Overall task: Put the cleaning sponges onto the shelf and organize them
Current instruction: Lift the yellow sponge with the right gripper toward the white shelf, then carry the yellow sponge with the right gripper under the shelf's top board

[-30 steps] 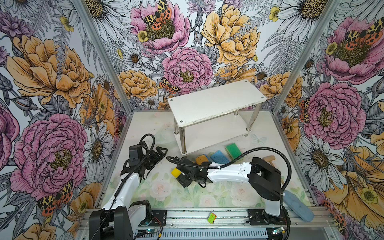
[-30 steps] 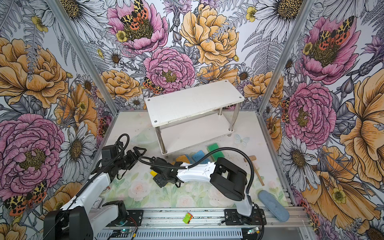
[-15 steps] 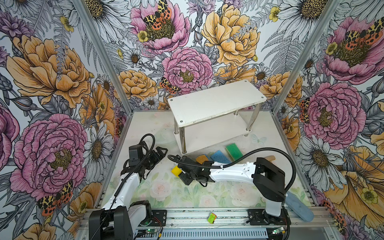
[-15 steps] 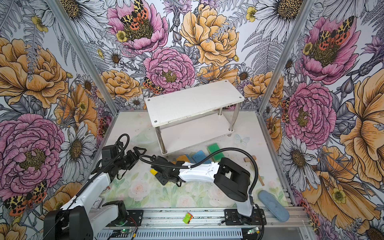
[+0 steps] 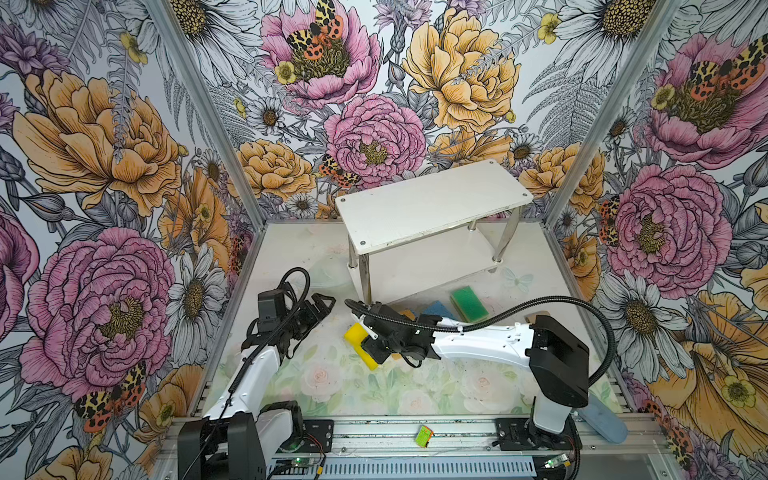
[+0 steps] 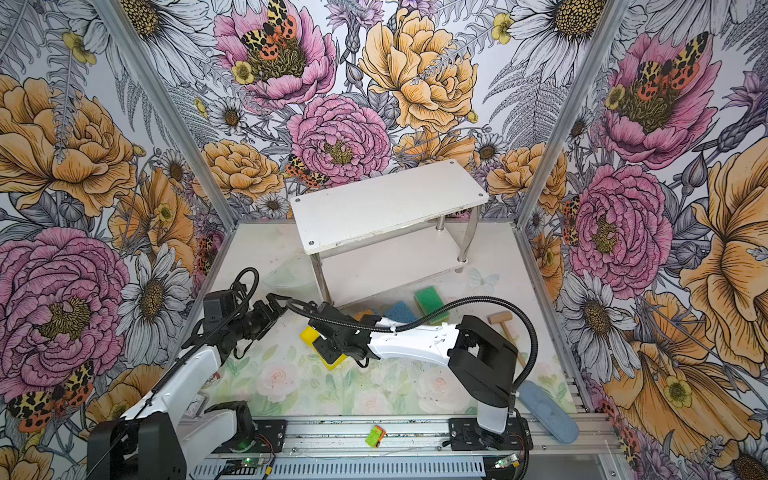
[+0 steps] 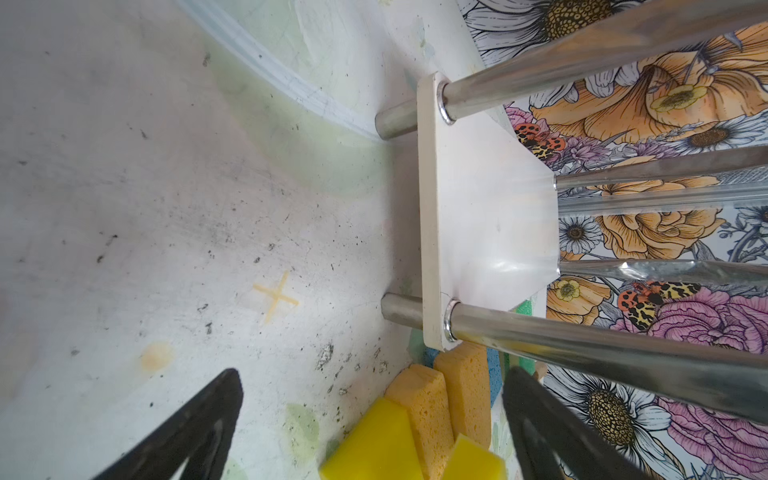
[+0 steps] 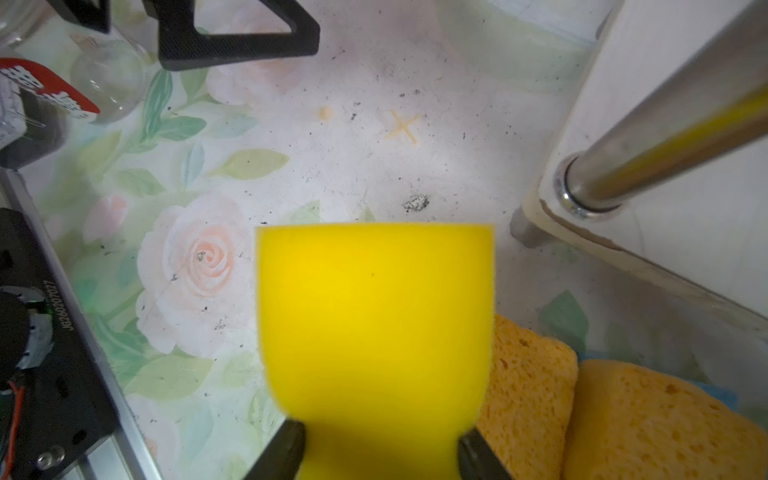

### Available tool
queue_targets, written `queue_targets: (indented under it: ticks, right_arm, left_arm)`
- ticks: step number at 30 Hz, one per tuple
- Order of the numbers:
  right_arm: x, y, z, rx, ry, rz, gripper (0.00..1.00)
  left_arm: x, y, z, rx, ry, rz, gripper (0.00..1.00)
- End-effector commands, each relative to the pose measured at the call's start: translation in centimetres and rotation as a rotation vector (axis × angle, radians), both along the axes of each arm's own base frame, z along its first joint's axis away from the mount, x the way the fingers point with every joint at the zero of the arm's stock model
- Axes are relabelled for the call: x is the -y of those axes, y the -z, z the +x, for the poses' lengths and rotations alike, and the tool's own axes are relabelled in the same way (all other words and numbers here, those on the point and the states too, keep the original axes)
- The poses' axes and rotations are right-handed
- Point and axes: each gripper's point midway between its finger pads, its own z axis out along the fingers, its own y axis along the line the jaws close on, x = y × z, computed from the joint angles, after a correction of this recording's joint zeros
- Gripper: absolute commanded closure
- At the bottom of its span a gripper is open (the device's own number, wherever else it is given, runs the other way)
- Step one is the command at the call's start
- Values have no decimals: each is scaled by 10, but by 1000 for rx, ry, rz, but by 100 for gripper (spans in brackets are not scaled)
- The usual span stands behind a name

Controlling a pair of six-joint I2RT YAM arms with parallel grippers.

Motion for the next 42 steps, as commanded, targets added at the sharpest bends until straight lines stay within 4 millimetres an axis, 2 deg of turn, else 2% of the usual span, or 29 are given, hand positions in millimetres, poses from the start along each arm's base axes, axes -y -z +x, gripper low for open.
queue_targets:
  ticks: [1,6,12,21,27,32,38,42]
  right_arm:
    - [10,-31,-2,4,-20,45,53]
    - [26,-54,-5,-6,-30,48,54]
    - [46,-95,-7,-3,-31,83,55]
    - [91,-174,1,45,22,164,58]
    - [130,-228,11,122,61,144,59]
    - [172,-274,33,238,183,131,61]
    - [219,-307,69,328,326,118,61]
    - [247,-320,93,367,400,94,61]
  left_arm:
    - [2,-22,8,61,9,-19,1]
    - [3,-28,8,69,5,-32,1]
    - [3,-38,10,81,3,-34,1]
    - [3,-49,9,93,8,-34,1]
    - [4,-48,9,86,15,-37,1]
    - [5,-42,9,64,18,-44,1]
    - [4,-39,11,58,16,-42,1]
    - [3,-40,14,59,13,-42,1]
